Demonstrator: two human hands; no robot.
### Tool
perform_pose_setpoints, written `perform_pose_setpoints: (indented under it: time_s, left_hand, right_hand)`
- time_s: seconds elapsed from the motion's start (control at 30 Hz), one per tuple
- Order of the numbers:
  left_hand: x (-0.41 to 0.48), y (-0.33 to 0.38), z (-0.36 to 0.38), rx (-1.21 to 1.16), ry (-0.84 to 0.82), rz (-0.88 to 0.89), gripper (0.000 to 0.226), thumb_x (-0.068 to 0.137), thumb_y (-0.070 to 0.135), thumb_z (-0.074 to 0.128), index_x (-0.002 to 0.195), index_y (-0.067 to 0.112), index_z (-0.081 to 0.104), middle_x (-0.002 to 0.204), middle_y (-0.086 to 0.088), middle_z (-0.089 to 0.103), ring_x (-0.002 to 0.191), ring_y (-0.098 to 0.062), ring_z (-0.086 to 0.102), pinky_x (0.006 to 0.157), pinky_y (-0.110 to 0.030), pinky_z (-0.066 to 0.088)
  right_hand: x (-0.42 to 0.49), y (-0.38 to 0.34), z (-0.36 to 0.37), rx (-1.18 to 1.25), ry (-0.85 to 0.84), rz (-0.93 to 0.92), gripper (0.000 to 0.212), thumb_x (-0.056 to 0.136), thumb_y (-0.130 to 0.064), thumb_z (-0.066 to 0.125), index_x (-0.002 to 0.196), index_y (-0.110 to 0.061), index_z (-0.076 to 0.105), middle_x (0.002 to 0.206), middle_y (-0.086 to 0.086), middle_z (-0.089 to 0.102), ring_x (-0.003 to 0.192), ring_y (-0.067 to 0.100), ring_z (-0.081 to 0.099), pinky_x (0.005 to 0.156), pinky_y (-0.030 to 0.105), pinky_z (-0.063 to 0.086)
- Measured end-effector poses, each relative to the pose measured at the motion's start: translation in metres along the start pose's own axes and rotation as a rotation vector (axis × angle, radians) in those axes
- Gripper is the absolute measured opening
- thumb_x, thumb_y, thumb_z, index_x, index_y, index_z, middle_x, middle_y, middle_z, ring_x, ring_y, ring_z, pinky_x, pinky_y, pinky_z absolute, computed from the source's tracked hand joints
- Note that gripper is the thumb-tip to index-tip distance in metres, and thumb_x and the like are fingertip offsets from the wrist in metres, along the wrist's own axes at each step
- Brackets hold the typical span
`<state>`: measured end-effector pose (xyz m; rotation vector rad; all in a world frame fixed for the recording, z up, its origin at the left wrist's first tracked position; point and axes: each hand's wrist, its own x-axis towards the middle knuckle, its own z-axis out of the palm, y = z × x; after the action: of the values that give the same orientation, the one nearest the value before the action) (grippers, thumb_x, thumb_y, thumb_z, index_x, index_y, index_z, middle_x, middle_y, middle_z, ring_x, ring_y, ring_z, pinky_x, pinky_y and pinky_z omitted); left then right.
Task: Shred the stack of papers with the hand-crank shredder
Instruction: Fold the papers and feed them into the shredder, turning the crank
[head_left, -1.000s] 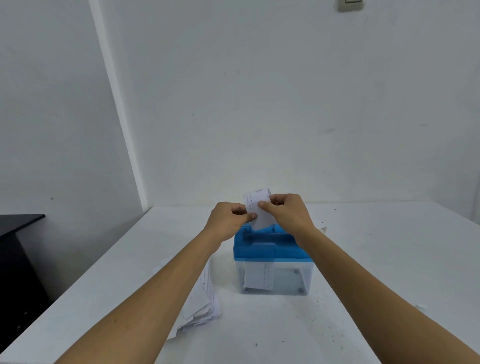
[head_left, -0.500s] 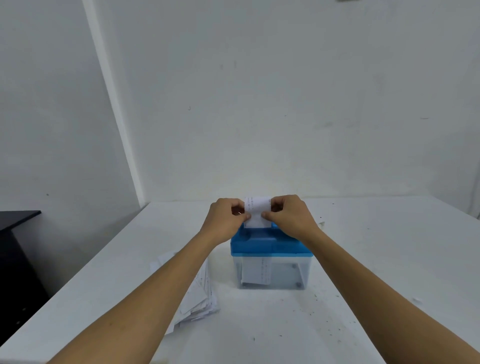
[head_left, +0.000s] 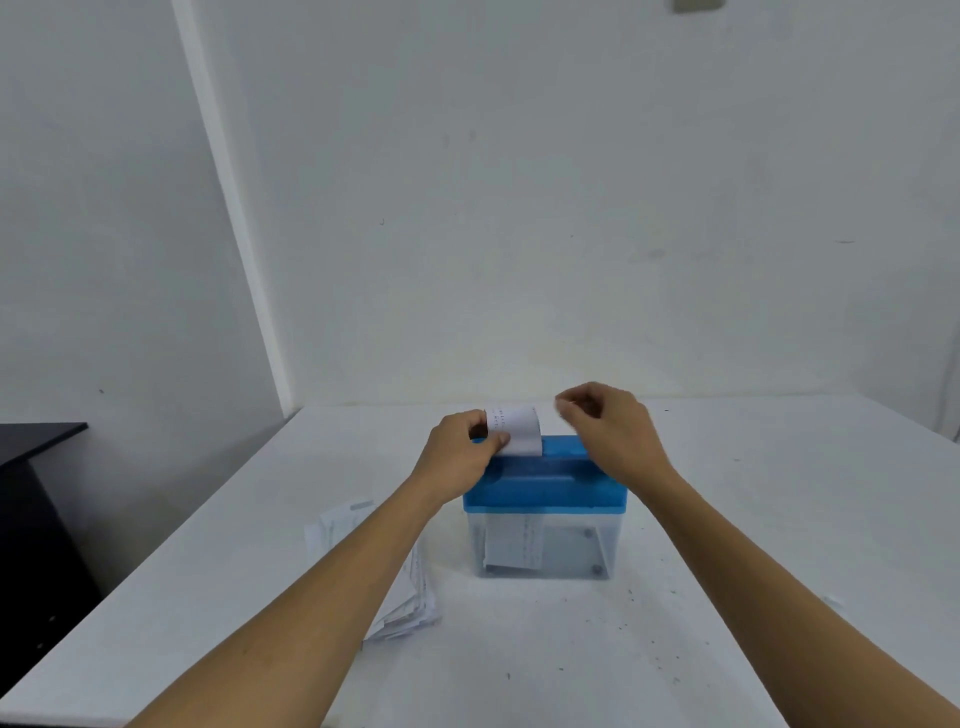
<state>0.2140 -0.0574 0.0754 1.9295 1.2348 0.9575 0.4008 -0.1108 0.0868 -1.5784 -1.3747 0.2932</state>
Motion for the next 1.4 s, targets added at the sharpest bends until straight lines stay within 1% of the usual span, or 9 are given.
perform_pose_setpoints:
  time_s: [0.1, 0.23, 0.33, 0.5, 0.6, 0.7, 0.8, 1.13, 1.4]
  left_hand:
    - [-0.001, -0.003, 0.002, -0.004, 0.015, 0.009, 0.031, 0.100, 0.021, 0.061, 0.131, 0.016, 0.062, 0.131, 0.003, 0.065, 0.114, -0.014, 0.059, 0.095, -0.023, 0.046]
    - [-0.002, -0.008, 0.006, 0.010, 0.035, 0.035, 0.023, 0.101, 0.022, 0.059, 0.123, 0.015, 0.064, 0.127, 0.005, 0.064, 0.109, -0.011, 0.057, 0.091, -0.021, 0.043]
    - [-0.002, -0.011, 0.009, 0.018, 0.055, 0.043, 0.022, 0.102, 0.022, 0.058, 0.122, 0.015, 0.064, 0.126, 0.004, 0.064, 0.112, -0.013, 0.058, 0.092, -0.020, 0.042]
    - [-0.002, -0.018, 0.014, -0.003, 0.065, 0.064, 0.020, 0.102, 0.023, 0.058, 0.121, 0.017, 0.063, 0.122, 0.007, 0.063, 0.108, -0.008, 0.055, 0.091, -0.019, 0.042]
    - [-0.001, -0.021, 0.017, -0.022, 0.076, 0.065, 0.009, 0.102, 0.023, 0.057, 0.111, 0.023, 0.061, 0.113, 0.011, 0.060, 0.104, -0.007, 0.054, 0.085, -0.015, 0.040]
    - [0.000, -0.023, 0.019, -0.043, 0.090, 0.064, 0.012, 0.102, 0.024, 0.057, 0.112, 0.020, 0.062, 0.116, 0.010, 0.062, 0.106, -0.009, 0.056, 0.087, -0.017, 0.041]
    - [-0.001, -0.025, 0.023, -0.048, 0.118, 0.060, 0.017, 0.103, 0.025, 0.056, 0.115, 0.017, 0.063, 0.118, 0.007, 0.063, 0.108, -0.011, 0.057, 0.087, -0.019, 0.044]
    - [-0.003, -0.027, 0.026, -0.085, 0.154, 0.047, 0.013, 0.102, 0.025, 0.056, 0.111, 0.018, 0.062, 0.116, 0.006, 0.063, 0.109, -0.013, 0.058, 0.086, -0.019, 0.044]
    - [-0.020, -0.017, 0.023, -0.146, 0.045, 0.081, 0.044, 0.077, 0.048, 0.082, 0.111, 0.030, 0.060, 0.109, 0.021, 0.059, 0.100, 0.008, 0.055, 0.070, -0.005, 0.043]
  right_hand:
    - [-0.016, 0.026, -0.014, 0.113, 0.219, 0.025, 0.015, 0.102, -0.032, 0.051, 0.109, -0.022, 0.061, 0.100, -0.008, 0.065, 0.094, 0.008, 0.062, 0.069, 0.011, 0.042]
    - [-0.047, 0.076, -0.005, 0.043, 0.105, 0.026, 0.041, 0.103, -0.051, 0.032, 0.126, -0.023, 0.052, 0.121, -0.005, 0.061, 0.110, 0.013, 0.058, 0.091, 0.030, 0.052]
    - [-0.060, 0.099, 0.003, -0.092, 0.041, -0.059, 0.072, 0.094, -0.070, 0.009, 0.141, -0.030, 0.046, 0.141, -0.011, 0.050, 0.132, 0.010, 0.042, 0.114, 0.036, 0.037]
    - [-0.053, 0.103, -0.001, -0.184, -0.067, -0.107, 0.068, 0.091, -0.072, -0.004, 0.148, -0.045, 0.023, 0.151, -0.026, 0.025, 0.149, -0.003, 0.006, 0.122, 0.028, 0.008]
    - [-0.053, 0.099, -0.005, -0.150, -0.141, -0.067, 0.047, 0.101, -0.059, 0.007, 0.144, -0.047, 0.021, 0.147, -0.025, 0.027, 0.144, -0.006, 0.012, 0.121, 0.025, 0.009]
    - [-0.055, 0.104, -0.001, -0.071, -0.136, -0.033, 0.061, 0.099, -0.066, 0.008, 0.147, -0.039, 0.033, 0.147, -0.017, 0.037, 0.142, 0.004, 0.031, 0.123, 0.034, 0.023]
    - [-0.056, 0.101, 0.004, -0.018, -0.095, 0.002, 0.070, 0.097, -0.069, 0.008, 0.128, -0.026, 0.052, 0.125, -0.004, 0.058, 0.117, 0.011, 0.054, 0.109, 0.039, 0.044]
    - [-0.053, 0.077, -0.012, -0.086, -0.235, 0.174, 0.075, 0.092, -0.065, 0.008, 0.097, -0.015, 0.064, 0.086, 0.004, 0.067, 0.081, 0.014, 0.065, 0.072, 0.023, 0.052]
    - [-0.036, 0.044, -0.040, -0.293, -0.506, 0.250, 0.040, 0.109, -0.035, 0.028, 0.137, -0.013, 0.047, 0.078, 0.008, 0.070, 0.055, 0.014, 0.060, 0.047, 0.015, 0.044]
